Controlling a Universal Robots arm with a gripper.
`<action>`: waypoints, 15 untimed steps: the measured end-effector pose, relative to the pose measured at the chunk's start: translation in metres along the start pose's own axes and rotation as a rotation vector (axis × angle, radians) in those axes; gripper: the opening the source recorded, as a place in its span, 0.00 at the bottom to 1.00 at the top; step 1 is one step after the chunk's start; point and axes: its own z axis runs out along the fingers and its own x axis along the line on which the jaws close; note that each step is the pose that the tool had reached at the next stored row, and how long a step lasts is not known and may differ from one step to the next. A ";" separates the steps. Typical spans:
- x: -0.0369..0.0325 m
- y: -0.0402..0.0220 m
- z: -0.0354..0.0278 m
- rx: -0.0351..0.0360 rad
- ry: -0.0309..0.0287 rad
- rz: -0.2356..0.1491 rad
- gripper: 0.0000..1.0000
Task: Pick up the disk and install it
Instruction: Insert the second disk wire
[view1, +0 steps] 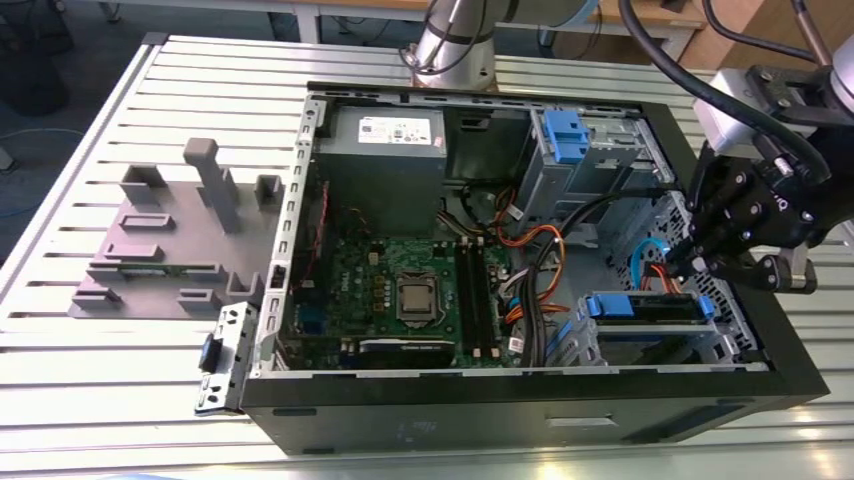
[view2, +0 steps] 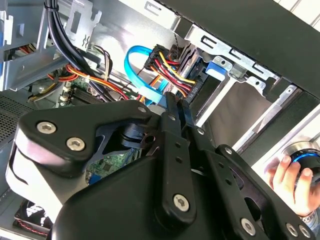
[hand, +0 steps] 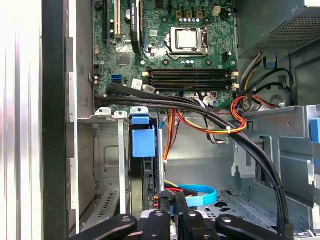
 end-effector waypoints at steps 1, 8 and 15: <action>0.0008 0.0003 -0.0001 0.0000 0.0001 0.000 0.16; 0.0086 0.0039 -0.0004 -0.0002 -0.0037 0.000 0.16; 0.0124 0.0052 0.0029 -0.0004 -0.0068 0.000 0.16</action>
